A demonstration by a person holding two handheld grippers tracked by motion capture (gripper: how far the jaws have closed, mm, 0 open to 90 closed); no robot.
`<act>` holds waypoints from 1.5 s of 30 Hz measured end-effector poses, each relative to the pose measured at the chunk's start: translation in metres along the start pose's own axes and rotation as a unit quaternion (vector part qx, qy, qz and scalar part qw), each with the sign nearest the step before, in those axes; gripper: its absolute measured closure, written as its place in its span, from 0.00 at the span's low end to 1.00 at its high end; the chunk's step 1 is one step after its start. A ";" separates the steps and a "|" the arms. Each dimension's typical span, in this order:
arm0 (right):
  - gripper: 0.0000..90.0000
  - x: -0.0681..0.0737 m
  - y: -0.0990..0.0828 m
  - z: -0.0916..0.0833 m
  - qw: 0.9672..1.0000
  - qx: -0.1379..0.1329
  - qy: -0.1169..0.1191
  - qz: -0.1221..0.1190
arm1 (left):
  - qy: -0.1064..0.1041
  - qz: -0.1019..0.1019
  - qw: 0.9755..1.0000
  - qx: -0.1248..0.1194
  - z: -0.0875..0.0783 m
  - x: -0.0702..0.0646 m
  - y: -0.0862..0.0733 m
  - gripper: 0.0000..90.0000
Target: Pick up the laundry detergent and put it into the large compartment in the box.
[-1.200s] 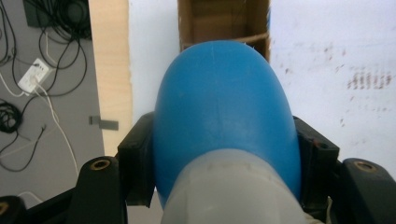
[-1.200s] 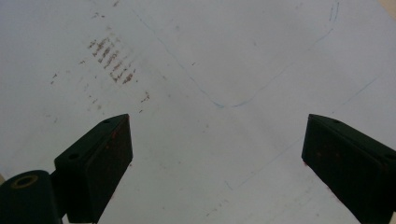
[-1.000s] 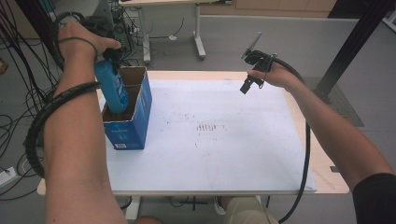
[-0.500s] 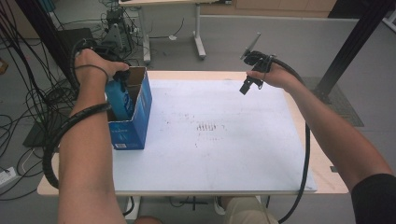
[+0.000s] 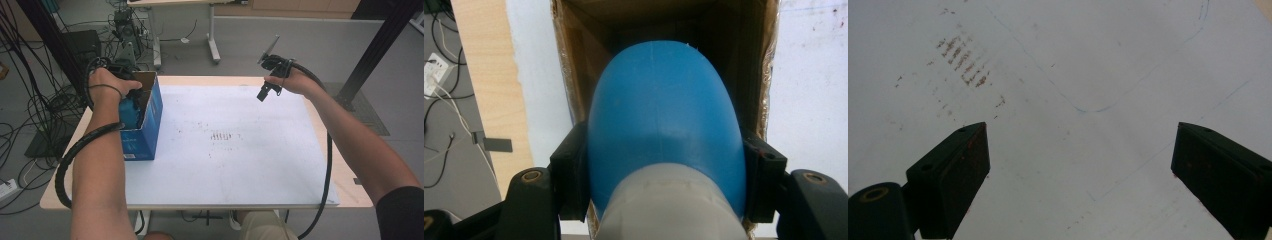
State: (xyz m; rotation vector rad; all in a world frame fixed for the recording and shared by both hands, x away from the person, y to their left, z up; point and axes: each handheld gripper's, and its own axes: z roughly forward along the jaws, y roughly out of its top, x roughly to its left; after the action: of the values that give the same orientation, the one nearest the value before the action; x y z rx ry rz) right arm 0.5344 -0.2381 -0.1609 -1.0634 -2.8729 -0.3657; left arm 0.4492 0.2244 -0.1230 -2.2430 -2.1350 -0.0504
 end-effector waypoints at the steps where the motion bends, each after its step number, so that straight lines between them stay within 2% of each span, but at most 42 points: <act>1: 0.10 0.000 0.001 0.000 1.000 0.001 0.000 0.000 | 0.000 0.001 1.000 0.001 0.001 0.000 0.000 0.41; 32: 0.10 -0.007 -0.008 0.002 1.000 -0.003 0.003 0.007 | 0.000 0.009 1.000 0.017 0.039 -0.007 0.007 0.41; 45: 0.10 -0.006 -0.010 0.004 1.000 -0.003 0.004 0.009 | -0.003 0.007 1.000 0.014 0.040 -0.004 0.004 0.41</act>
State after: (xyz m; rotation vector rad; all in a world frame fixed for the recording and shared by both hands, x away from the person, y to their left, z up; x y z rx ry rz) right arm 0.5327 -0.2479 -0.1671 -1.0864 -2.8537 -0.3783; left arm 0.4531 0.2223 -0.1632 -2.2469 -2.1087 -0.0138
